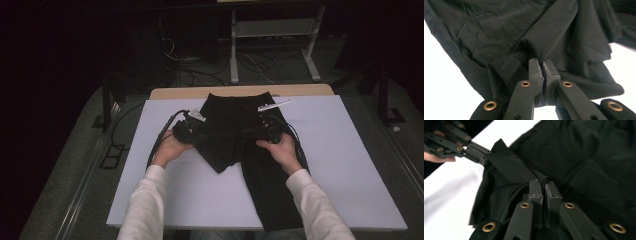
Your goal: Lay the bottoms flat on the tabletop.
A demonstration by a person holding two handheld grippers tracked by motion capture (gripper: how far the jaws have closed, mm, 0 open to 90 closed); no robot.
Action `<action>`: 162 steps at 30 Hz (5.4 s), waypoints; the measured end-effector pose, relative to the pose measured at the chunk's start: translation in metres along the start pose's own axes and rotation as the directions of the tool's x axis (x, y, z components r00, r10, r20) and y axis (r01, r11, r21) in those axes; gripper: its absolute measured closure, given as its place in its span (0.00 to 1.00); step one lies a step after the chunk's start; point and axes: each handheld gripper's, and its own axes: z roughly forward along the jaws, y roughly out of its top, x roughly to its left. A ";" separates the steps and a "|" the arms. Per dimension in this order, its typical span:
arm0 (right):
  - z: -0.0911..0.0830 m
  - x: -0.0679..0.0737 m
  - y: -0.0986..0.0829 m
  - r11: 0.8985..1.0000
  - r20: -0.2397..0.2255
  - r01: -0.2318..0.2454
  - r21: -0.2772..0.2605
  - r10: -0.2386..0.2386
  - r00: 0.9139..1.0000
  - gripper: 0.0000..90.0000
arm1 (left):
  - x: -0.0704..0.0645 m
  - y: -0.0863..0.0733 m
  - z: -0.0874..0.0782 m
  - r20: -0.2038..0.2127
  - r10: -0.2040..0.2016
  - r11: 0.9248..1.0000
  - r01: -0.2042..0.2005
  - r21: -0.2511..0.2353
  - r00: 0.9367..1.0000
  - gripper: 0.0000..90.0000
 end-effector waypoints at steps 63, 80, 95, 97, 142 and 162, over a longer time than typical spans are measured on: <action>0.027 0.060 -0.059 0.938 0.100 0.332 0.100 -0.342 0.934 0.88 | 0.015 -0.026 0.017 -0.040 -0.139 0.990 0.137 -0.038 0.990 0.88; 0.001 0.062 -0.029 0.995 -0.175 0.092 -0.033 -0.096 0.980 0.95 | 0.013 -0.030 0.001 -0.033 -0.142 0.988 0.139 -0.074 0.989 0.85; -0.046 0.070 -0.053 0.995 -0.288 -0.070 0.068 0.087 0.954 0.96 | -0.019 -0.045 -0.035 0.096 -0.079 0.964 0.101 -0.246 0.992 0.48; -0.055 0.069 -0.054 0.995 -0.292 -0.083 0.055 0.095 0.952 0.96 | -0.026 -0.047 -0.037 0.107 -0.060 0.964 0.086 -0.253 0.992 0.46; -0.057 -0.018 -0.057 0.954 -0.178 -0.299 -0.009 0.293 0.939 0.96 | -0.140 -0.025 0.044 0.201 0.289 0.954 -0.263 -0.146 0.936 0.58; -0.061 -0.016 -0.061 0.956 -0.191 -0.293 0.008 0.289 0.938 0.96 | -0.132 -0.027 0.034 0.147 0.303 0.952 -0.292 -0.091 0.942 0.97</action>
